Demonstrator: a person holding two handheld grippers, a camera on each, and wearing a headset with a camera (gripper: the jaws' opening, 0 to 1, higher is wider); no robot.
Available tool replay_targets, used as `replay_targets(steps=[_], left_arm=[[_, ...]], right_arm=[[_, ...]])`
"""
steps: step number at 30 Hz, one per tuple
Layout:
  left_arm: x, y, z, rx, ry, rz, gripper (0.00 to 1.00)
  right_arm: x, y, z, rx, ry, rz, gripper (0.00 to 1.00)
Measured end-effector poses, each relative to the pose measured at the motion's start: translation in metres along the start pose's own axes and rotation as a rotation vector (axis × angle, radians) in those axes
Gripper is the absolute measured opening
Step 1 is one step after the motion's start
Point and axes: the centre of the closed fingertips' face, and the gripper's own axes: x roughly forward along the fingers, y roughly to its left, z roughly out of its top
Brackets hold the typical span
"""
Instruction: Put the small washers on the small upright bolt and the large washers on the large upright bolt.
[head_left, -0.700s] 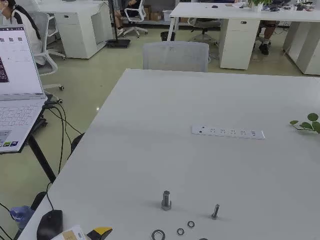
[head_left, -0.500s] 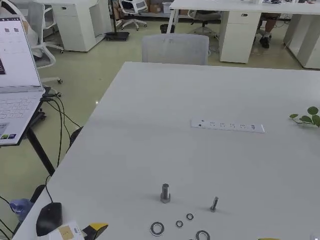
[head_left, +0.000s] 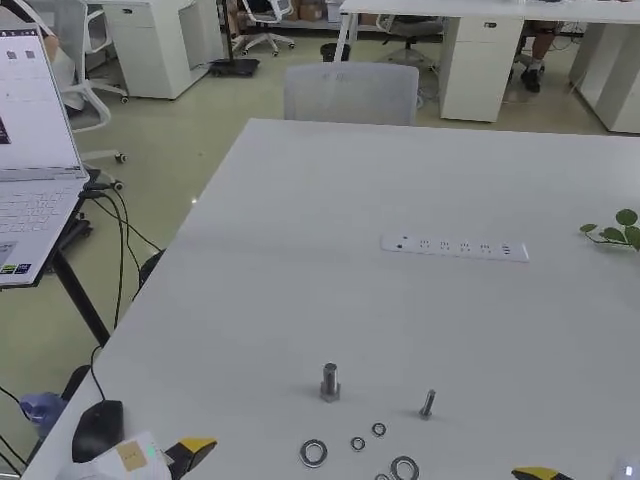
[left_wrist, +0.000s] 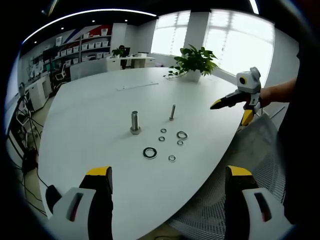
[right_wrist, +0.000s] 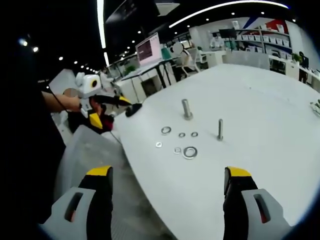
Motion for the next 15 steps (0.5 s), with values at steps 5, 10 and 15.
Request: replay_targets(steps=[5,10,15], left_arm=[[0.0,-0.001,-0.002,0.008,0.014,-0.004,0.93],[0.0,0.0,-0.002,0.007,0.024,-0.004,0.92],[0.0,-0.002,0.004,0.028,0.023,-0.003,0.93]], right_arm=[[0.0,-0.002,0.001,-0.011,0.005,-0.002,0.93],[-0.003,-0.008,0.001,-0.019,0.021,-0.016,0.93],[-0.005,-0.013,0.006,-0.018,0.013,-0.025,0.93]])
